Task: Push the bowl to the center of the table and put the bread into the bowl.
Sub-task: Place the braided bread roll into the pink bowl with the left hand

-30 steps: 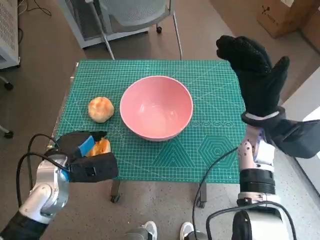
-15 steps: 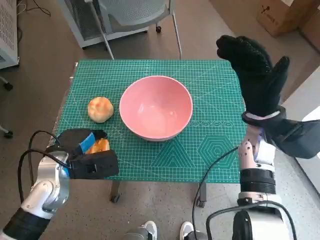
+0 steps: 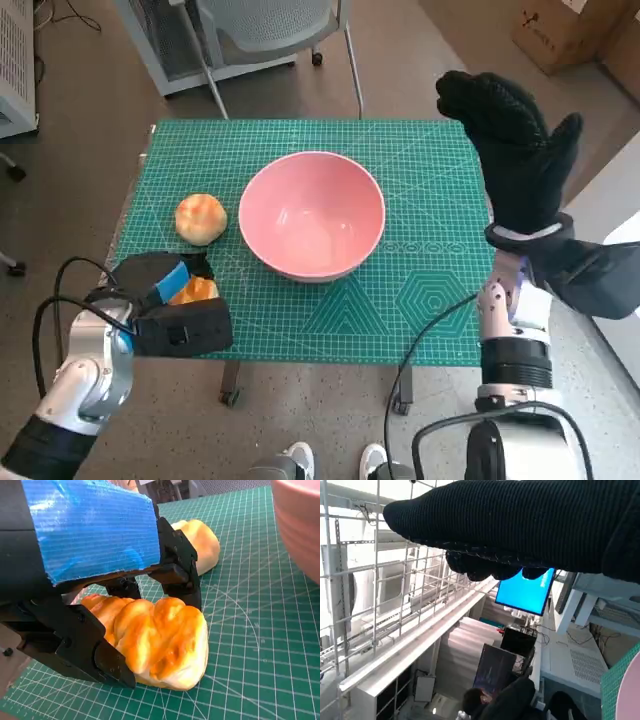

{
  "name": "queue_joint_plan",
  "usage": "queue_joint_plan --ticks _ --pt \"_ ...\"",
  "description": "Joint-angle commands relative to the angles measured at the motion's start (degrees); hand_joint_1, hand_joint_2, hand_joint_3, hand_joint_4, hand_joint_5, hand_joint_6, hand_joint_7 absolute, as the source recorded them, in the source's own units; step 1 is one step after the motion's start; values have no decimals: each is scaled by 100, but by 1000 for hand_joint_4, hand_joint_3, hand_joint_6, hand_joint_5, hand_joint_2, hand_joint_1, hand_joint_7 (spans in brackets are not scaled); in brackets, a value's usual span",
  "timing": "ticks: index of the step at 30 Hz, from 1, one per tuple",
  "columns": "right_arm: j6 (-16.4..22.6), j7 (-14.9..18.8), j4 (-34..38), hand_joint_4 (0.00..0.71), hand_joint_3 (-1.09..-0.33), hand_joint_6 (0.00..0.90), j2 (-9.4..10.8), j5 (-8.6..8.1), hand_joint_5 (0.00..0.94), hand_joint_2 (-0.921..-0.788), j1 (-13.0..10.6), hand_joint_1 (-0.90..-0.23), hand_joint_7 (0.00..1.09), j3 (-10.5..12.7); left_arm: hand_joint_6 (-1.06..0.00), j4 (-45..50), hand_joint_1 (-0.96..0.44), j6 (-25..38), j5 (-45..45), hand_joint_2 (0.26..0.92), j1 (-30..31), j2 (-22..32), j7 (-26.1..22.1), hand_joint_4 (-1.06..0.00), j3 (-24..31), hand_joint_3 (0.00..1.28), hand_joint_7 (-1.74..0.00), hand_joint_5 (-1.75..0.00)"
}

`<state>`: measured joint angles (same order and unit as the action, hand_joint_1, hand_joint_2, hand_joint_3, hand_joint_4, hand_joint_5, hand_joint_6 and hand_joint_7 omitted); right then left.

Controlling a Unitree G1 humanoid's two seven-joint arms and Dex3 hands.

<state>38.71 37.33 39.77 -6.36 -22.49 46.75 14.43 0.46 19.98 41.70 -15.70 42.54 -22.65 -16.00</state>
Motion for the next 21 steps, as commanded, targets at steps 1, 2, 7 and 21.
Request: queue_joint_plan --ticks 1,2,7,21 --pt "-27 58 32 257 -540 414 18 -71 2 -921 -136 -654 1 -6 -597 270 3 13 -92 920 0 37 -138 -661 239 93 -1199 -1197" --pt "-24 57 32 257 -540 414 16 -70 2 -921 -137 -655 1 -5 -596 333 3 33 -99 920 -5 45 -170 -662 281 93 -1197 -1198" --pt "-27 64 51 256 -539 414 24 -80 1 -921 -124 -654 1 1 -590 704 3 115 -125 920 -39 58 -301 -669 506 93 -1192 -1202" --pt "-4 130 118 257 -538 417 40 -113 1 -921 -95 -650 2 19 -597 1772 4 175 -193 920 -459 76 -564 -698 1088 78 -1169 -1185"
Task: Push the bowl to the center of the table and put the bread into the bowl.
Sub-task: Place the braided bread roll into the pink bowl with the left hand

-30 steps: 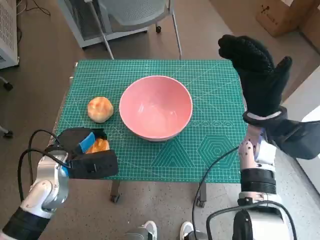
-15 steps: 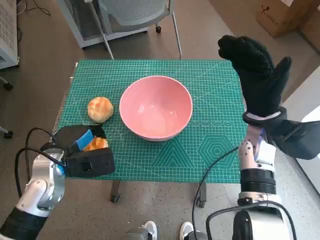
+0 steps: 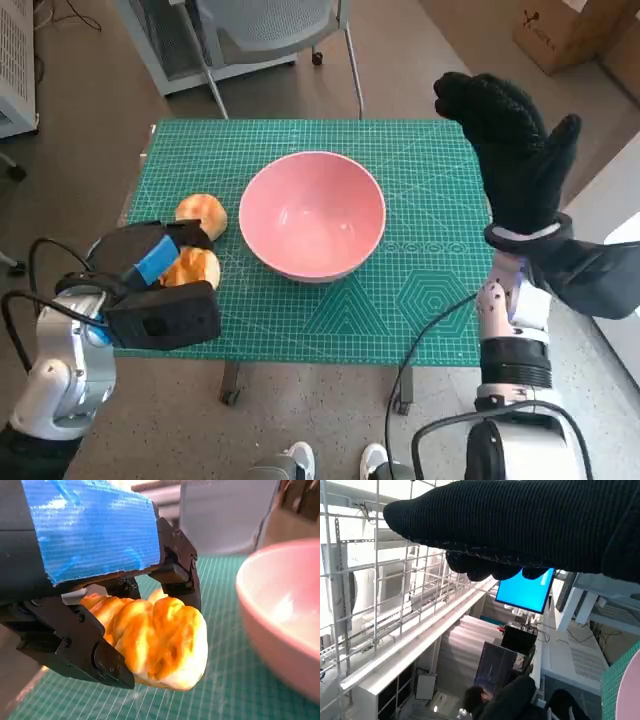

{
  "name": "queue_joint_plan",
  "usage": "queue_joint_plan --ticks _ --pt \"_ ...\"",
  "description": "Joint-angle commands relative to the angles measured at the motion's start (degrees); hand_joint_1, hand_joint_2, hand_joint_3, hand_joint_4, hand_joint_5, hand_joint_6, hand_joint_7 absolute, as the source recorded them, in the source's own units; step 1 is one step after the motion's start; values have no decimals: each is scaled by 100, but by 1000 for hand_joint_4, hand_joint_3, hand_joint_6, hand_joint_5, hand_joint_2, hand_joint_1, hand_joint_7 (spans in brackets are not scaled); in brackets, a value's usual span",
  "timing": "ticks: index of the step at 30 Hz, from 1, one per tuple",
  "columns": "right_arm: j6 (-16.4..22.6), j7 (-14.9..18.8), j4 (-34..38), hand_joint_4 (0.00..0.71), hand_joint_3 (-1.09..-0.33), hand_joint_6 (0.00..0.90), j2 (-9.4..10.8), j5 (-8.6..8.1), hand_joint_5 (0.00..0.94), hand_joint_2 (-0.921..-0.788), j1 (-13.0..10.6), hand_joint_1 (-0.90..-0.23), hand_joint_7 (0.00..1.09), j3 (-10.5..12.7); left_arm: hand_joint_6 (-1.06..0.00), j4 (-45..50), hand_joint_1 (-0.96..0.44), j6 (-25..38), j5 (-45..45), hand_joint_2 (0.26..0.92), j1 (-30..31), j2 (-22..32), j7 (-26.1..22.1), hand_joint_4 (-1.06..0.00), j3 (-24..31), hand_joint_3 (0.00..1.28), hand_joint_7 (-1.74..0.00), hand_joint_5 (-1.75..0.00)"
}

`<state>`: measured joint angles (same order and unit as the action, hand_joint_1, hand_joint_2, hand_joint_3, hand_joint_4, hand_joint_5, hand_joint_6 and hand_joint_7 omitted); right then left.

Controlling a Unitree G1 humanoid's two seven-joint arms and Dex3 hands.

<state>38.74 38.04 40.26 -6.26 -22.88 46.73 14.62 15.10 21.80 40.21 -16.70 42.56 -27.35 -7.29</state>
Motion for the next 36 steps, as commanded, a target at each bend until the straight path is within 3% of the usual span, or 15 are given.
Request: queue_joint_plan --ticks 1,11,18,23,36 --pt "-6 60 71 256 -538 417 30 -73 0 -921 -92 -650 2 0 -601 331 4 -12 -48 920 -424 72 -110 -703 238 73 -1163 -1181" --pt "13 54 28 252 -538 418 22 -64 0 -921 -116 -647 2 3 -636 325 3 -354 -112 918 -1323 -100 9 -744 264 44 -1140 -1124" --pt "-20 33 -58 255 -539 419 22 -65 2 -921 -186 -644 2 -3 -637 -8 3 -404 57 920 -2108 -403 -34 -760 -98 33 -1163 -1079" --pt "-25 6 -120 260 -540 418 -5 -35 4 -921 -234 -643 1 -9 -632 -198 3 -354 168 920 -2672 -704 -222 -705 -459 57 -1201 -1105" --pt "-62 25 -275 262 -532 415 -72 -94 3 -921 -379 -639 0 45 -626 -1834 3 -1223 84 920 -3580 -1478 95 -685 -1196 71 -1133 -1201"
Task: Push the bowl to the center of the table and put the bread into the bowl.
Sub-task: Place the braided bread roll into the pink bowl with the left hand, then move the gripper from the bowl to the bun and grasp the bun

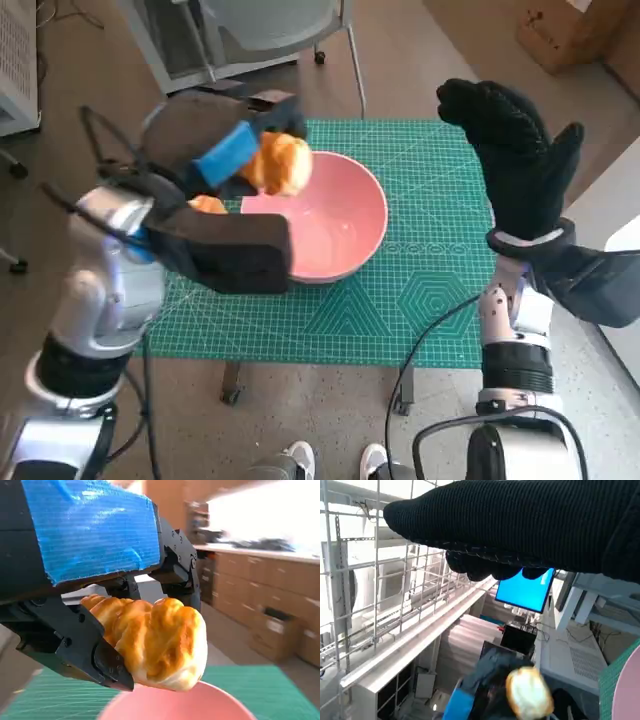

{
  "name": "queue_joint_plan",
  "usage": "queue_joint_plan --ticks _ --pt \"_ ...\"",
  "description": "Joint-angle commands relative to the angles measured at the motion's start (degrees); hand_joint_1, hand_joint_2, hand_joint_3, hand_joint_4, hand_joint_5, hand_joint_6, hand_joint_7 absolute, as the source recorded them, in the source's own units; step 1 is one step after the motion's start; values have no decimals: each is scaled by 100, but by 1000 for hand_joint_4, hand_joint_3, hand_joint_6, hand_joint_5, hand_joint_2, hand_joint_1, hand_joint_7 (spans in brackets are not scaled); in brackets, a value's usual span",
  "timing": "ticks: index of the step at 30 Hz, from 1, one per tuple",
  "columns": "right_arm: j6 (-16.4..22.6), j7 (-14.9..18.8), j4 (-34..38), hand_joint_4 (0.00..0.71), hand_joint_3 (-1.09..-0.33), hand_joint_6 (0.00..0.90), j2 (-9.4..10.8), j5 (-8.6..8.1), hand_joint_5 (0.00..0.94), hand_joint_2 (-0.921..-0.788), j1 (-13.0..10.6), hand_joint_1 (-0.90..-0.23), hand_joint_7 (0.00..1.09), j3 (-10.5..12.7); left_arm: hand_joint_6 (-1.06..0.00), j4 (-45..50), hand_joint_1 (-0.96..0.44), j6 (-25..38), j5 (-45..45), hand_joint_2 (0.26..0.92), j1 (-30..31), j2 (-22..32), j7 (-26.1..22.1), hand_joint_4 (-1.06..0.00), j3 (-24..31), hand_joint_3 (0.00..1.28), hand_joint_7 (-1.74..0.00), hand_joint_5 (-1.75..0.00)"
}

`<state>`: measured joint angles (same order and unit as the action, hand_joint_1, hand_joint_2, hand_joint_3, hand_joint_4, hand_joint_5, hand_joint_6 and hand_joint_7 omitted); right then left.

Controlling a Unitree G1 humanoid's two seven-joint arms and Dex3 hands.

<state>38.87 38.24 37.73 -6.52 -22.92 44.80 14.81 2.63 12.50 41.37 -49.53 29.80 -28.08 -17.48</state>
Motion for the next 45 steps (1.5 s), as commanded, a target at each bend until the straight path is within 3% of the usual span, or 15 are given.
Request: queue_joint_plan --ticks 1,14,18,19,20,21,23,25,28,32,45 --pt "-78 1 -32 262 -531 414 -47 -89 2 -921 -197 -641 0 28 -623 -718 3 -359 -32 920 -340 -241 204 -676 -204 75 -1140 -1206" --pt "-123 -153 -256 264 -532 412 -106 -50 2 -921 -336 -642 0 45 -595 -2183 2 -648 -23 920 -851 -735 375 -677 -492 87 -1177 -1202" --pt "-128 -219 -321 264 -535 415 -118 -31 2 -921 -369 -640 2 39 -508 -2431 2 -584 5 921 -886 -824 368 -633 -524 147 -1222 -1285" --pt "-129 -239 -342 265 -535 416 -120 -27 2 -921 -379 -640 2 39 -461 -2496 70 -508 27 921 -893 -843 304 -597 -552 172 -1146 -1320" --pt "-131 -254 -358 268 -536 419 -121 -24 3 -921 -386 -640 4 37 -383 -2539 71 -457 43 902 -898 -854 260 -471 -572 189 -951 -1202" --pt "-127 -274 -381 270 -538 422 -121 -14 4 -921 -399 -640 5 32 -326 -2553 -10 -374 55 887 -891 -859 176 -391 -592 161 -751 -877" --pt "-125 -298 -410 273 -539 424 -122 -3 5 -921 -415 -638 6 22 -266 -2553 -106 -289 58 886 -885 -859 95 -307 -613 101 -494 -474" --pt "-127 -337 -439 275 -540 426 -122 16 6 -921 -428 -635 6 9 -221 -2492 -190 -147 13 883 -851 -857 -89 -219 -613 50 -302 -199" --pt "-129 -392 -471 277 -542 428 -116 40 6 -921 -442 -630 7 -11 -177 -2401 -277 2 -46 870 -810 -850 -308 -119 -615 20 -193 -65" --pt "-118 -443 -454 279 -541 429 -103 60 5 -921 -435 -633 7 -29 -153 -2392 -350 -62 -200 864 -767 -832 -391 -55 -558 7 -141 -14" --pt "-10 -444 -275 281 -539 431 -11 76 4 -921 -398 -632 6 -98 -146 -1969 -529 -519 -508 889 -443 -458 -255 0 -362 12 -115 1"
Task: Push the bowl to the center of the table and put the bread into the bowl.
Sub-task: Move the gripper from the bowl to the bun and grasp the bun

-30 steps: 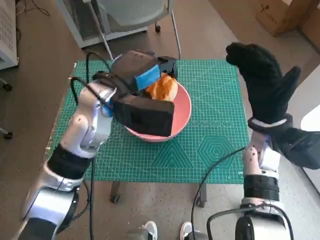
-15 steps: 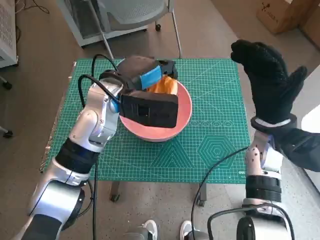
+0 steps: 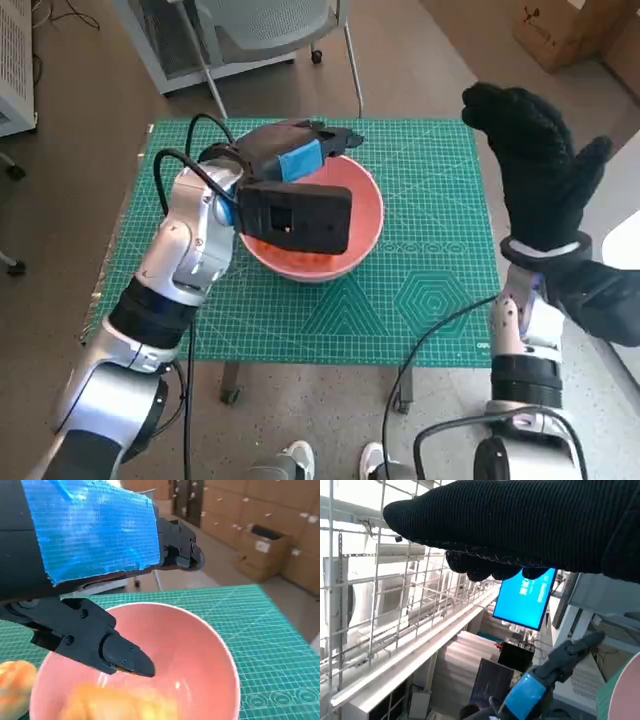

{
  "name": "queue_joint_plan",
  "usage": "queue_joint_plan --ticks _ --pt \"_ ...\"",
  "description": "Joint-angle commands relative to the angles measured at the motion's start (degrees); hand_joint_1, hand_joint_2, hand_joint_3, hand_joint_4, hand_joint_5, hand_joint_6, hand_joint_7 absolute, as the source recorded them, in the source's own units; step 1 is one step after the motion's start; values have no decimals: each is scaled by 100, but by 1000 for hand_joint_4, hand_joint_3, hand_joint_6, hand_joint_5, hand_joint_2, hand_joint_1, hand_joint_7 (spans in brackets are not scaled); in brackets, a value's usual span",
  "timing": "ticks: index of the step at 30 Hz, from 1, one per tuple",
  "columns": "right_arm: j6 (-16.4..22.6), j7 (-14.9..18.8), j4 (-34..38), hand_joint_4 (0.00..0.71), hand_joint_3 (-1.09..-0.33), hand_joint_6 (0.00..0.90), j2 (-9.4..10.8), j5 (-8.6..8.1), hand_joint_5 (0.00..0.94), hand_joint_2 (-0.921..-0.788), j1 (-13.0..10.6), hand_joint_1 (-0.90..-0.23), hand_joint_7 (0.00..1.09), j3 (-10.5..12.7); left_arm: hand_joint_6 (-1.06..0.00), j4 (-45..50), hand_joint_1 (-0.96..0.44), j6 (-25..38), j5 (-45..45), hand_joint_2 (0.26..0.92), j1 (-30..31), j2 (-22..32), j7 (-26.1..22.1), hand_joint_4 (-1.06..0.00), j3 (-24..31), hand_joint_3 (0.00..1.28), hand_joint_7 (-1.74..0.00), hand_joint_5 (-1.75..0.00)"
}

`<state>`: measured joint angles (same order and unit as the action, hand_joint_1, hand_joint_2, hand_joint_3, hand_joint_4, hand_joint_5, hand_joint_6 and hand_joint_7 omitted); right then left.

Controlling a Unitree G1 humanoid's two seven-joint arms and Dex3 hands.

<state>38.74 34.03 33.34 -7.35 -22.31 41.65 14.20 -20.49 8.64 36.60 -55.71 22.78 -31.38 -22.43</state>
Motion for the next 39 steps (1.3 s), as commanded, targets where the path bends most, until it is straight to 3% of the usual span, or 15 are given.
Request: queue_joint_plan --ticks 1,11,17,26,39 --pt "4 -16 181 281 -539 431 75 8 3 -921 -76 -632 6 -40 -147 397 -539 -156 -33 892 203 277 87 0 146 12 -114 1" --pt "-37 70 285 274 -542 428 100 -68 0 -921 -20 -631 3 -60 -161 1344 -543 -190 -193 894 601 770 -20 1 559 7 -104 1" --pt "-98 129 240 268 -546 420 67 -126 0 -921 -47 -635 0 -57 -192 1948 -458 -176 -322 860 964 1299 -150 -3 1058 1 -64 0" --pt "-143 210 239 263 -551 413 5 -240 0 -921 -38 -633 0 4 -194 2692 -300 587 -398 781 1426 1897 -670 -14 1663 1 -21 -2" --pt "-115 224 392 259 -553 412 33 -222 0 -921 78 -635 0 6 -144 2752 -229 1212 -304 709 1768 2476 -1248 0 1674 0 -1 1"
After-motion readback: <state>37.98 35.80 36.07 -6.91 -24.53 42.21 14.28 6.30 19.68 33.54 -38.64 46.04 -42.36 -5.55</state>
